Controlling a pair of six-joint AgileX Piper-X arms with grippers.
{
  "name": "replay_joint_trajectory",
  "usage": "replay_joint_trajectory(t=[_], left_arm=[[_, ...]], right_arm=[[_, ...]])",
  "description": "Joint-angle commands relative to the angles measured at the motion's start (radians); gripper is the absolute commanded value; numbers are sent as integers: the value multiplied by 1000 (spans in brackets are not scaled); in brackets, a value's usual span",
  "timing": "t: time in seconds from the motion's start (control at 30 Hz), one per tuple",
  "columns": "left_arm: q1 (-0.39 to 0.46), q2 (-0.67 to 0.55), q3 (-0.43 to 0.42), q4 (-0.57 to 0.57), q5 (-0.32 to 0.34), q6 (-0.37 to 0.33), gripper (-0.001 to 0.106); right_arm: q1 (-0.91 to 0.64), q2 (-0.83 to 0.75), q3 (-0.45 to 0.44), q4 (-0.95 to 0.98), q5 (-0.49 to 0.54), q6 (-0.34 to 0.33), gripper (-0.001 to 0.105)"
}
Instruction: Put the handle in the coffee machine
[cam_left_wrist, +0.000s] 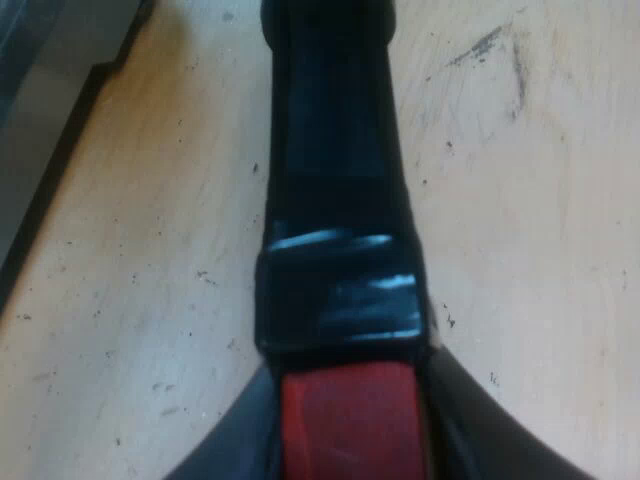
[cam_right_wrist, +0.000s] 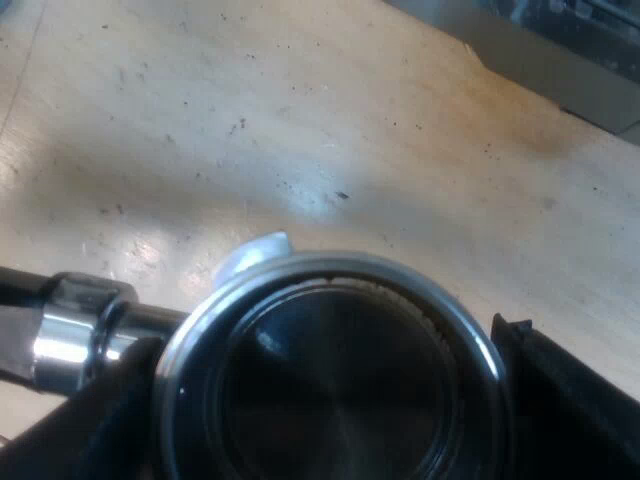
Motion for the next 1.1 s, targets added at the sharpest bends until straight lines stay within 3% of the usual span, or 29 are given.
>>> replay_joint_trajectory(t=[0.03, 0.13, 0.2, 0.3, 0.4, 0.7, 0.9, 1.1], left_arm=[[-6, -2, -2, -9, 46, 30, 0], [-6, -2, -2, -9, 46, 30, 0], [-6, -2, -2, -9, 46, 30, 0], [-6, -2, -2, -9, 46, 30, 0], [-6, -2, -2, -9, 46, 30, 0], [-6, -2, -2, 6, 53, 30, 0], [5, -2, -2, 27, 56, 30, 0], [111, -7, -2, 63, 66, 49, 0]], right_arm=[[-2, -19, -14, -8, -8, -37, 1], [-2, -19, -14, -8, -8, -37, 17], [-2, -19, -14, -8, -8, -37, 43], [-2, -19, -14, -8, -8, -37, 71], [-2, -19, -14, -8, -8, -37, 86], [-2, -19, -14, -35, -8, -37, 86], [-2, -70, -15, -102, 45, -37, 86], [-2, -140, -15, -136, 45, -28, 86]])
